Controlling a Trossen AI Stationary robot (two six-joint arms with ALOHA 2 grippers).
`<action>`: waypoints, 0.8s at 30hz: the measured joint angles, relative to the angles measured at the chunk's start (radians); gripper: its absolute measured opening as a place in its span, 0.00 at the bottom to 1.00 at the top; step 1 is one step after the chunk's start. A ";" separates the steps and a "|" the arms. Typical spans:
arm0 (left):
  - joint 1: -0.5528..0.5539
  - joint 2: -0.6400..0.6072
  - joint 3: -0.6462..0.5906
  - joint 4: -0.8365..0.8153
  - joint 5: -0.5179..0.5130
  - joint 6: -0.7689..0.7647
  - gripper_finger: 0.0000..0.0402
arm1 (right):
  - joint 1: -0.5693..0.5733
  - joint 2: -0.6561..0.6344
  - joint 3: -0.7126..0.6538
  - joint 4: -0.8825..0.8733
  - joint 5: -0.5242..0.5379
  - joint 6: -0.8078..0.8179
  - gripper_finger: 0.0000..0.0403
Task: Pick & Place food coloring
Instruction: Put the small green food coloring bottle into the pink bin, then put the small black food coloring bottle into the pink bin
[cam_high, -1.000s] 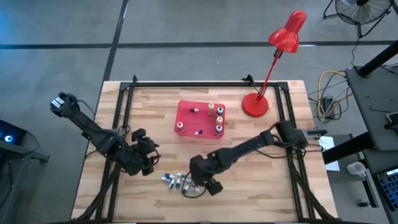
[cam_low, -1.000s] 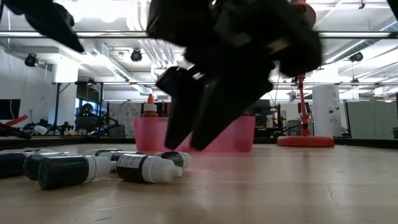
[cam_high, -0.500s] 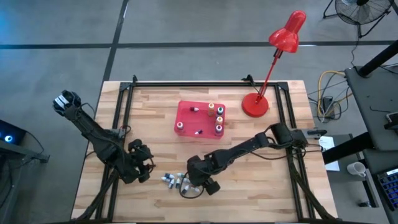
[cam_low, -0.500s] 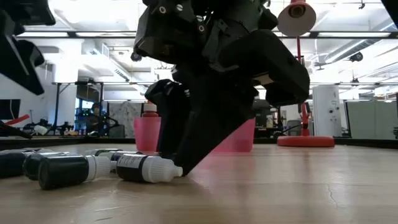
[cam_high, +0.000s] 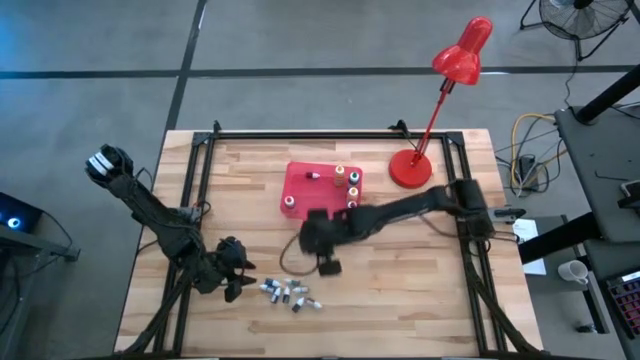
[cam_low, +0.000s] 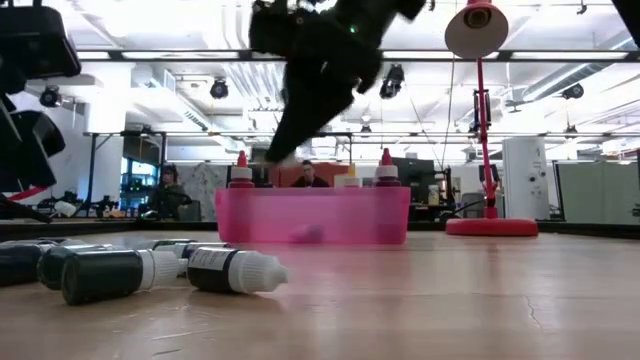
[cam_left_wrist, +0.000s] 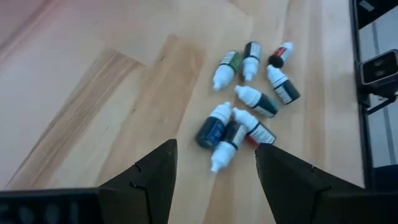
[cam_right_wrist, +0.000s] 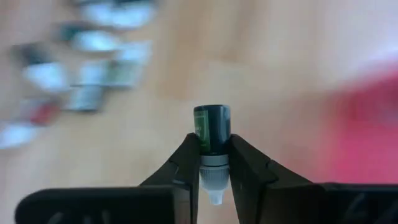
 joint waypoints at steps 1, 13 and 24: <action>0.000 0.000 -0.005 0.001 0.000 -0.003 0.47 | -0.018 -0.027 0.000 -0.011 0.072 0.002 0.12; 0.000 0.001 -0.013 0.055 -0.003 0.044 0.47 | -0.233 -0.171 -0.009 -0.069 0.098 0.102 0.52; -0.001 0.162 -0.003 0.170 0.086 0.308 0.47 | -0.149 -0.172 -0.010 -0.117 0.008 0.069 0.69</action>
